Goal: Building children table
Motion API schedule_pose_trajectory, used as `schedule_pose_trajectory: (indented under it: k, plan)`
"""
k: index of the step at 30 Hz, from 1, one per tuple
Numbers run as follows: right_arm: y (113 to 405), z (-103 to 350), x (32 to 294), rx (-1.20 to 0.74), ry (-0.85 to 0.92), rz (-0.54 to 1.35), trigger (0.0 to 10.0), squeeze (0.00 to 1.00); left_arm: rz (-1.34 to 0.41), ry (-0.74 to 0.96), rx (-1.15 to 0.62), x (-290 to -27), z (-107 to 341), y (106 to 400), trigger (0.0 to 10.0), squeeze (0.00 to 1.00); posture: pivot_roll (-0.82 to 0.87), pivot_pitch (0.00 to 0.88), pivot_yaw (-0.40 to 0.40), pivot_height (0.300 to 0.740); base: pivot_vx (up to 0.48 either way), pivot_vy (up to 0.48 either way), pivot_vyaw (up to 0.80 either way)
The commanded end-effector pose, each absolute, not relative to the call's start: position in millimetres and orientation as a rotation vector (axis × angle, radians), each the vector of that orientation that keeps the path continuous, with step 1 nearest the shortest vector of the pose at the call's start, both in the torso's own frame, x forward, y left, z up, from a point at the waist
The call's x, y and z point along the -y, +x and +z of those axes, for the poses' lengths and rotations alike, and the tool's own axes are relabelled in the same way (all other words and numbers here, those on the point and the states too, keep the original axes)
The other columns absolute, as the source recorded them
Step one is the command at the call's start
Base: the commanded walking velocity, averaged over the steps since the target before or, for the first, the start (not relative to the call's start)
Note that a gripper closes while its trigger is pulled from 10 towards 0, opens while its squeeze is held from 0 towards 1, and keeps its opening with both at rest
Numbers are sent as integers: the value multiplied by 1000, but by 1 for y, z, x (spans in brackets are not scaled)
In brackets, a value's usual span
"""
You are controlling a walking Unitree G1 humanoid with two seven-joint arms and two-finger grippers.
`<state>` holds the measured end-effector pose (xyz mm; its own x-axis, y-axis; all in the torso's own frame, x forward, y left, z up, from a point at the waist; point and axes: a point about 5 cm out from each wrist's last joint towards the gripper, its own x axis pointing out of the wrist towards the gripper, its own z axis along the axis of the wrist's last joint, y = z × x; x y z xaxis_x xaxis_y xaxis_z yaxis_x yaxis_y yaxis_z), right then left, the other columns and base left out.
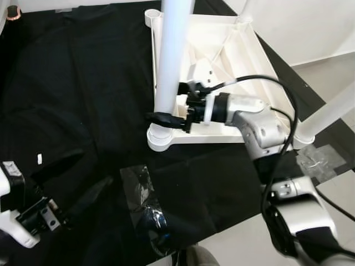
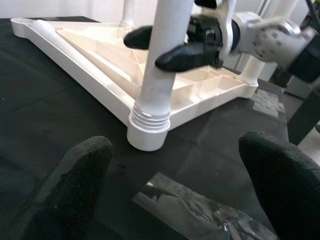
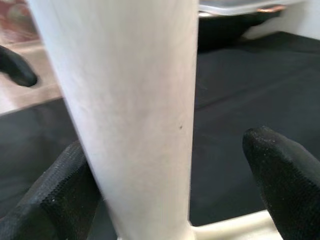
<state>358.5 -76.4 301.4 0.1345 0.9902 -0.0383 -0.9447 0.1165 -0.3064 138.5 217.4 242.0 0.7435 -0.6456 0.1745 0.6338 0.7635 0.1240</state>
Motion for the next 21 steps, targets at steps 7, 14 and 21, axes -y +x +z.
schedule_pose_trajectory:
  k: [7,14,21]
  plan:
    - [365,316,75,218,-224,1596,10000,0,-663,60,209,-213,244,121,10000,0,210,355,-186,740,0,0,0]
    - [367,328,77,247,-262,1667,0,0,-649,55,207,-211,244,116,10000,0,209,359,-191,740,0,0,0]
    - [367,321,84,223,-263,1701,0,0,-637,62,218,-213,246,118,10000,0,206,345,-188,740,0,0,0]
